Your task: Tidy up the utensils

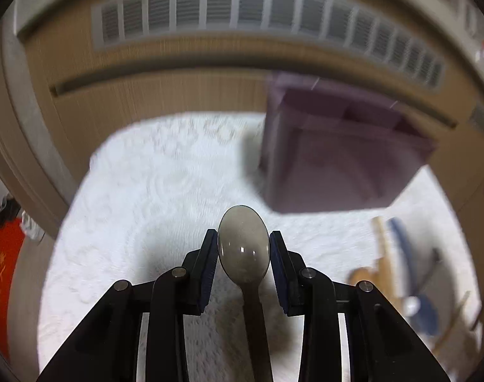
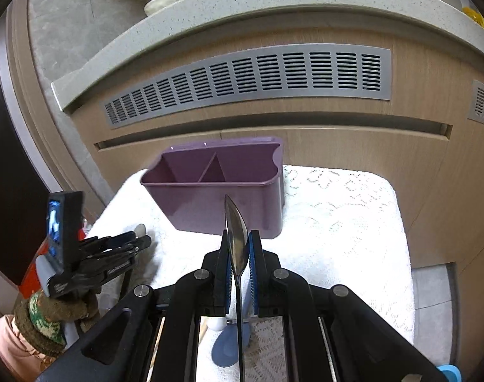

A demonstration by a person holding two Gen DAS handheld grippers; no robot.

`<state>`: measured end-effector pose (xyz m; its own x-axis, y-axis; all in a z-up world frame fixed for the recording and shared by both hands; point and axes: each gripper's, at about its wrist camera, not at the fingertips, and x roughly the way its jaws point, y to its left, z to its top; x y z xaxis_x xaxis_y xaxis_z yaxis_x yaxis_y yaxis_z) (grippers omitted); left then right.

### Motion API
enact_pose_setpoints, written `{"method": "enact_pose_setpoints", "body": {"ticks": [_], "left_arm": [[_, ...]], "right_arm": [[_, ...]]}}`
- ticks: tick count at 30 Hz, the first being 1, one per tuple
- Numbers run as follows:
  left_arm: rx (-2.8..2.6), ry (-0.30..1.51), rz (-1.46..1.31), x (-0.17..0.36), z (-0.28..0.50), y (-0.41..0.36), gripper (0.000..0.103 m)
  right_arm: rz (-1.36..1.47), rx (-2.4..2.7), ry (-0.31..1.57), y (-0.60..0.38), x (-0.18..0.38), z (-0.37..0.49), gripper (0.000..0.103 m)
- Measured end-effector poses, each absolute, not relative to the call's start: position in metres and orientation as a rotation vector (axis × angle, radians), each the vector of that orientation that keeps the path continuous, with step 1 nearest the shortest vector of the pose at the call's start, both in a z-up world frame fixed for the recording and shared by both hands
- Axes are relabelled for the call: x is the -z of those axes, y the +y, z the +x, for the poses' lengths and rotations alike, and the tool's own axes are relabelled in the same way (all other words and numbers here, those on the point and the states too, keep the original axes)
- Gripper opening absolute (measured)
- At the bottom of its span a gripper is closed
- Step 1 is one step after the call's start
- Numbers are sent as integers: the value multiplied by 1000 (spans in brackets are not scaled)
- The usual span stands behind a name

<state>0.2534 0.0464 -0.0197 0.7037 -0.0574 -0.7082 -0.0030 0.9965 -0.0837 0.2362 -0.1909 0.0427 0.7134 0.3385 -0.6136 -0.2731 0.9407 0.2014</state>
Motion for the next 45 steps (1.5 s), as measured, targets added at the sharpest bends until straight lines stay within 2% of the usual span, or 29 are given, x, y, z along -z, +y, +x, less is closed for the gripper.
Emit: {"method": "enact_pose_setpoints", "body": {"ticks": [5,10,14,17,21,30,40,43,44,45], "left_arm": [[163,534,-91,-89,217,34,33],[214,232,-42,-199,213,23,34],[241,79,-90,-238,226,26,34],[230,3,-117,-232,245,30,34],[206,-9,-99,-205,284,26,34],[215,172,-106,-116,367,10,34],[226,358,-102,-61,374,4,34],[254,437,-96,-56,367,7,36],[259,453,-96,-57,361,8,39],[261,463,-96,-57,355,11,42]], "right_arm": [[98,-345,612,-193,-80,228,9],[65,-336,359,-186,-176,233,9],[58,-368,204,-175,-226,249,9],[70,-382,151,-167,-233,270,9],[49,-375,156,-159,-209,301,9],[25,-379,280,-145,-131,358,9],[10,-376,454,-142,-59,389,9],[-1,-383,560,-143,-42,389,18],[-4,-374,572,-145,-39,385,27],[-6,-361,577,-148,-37,379,32]]}}
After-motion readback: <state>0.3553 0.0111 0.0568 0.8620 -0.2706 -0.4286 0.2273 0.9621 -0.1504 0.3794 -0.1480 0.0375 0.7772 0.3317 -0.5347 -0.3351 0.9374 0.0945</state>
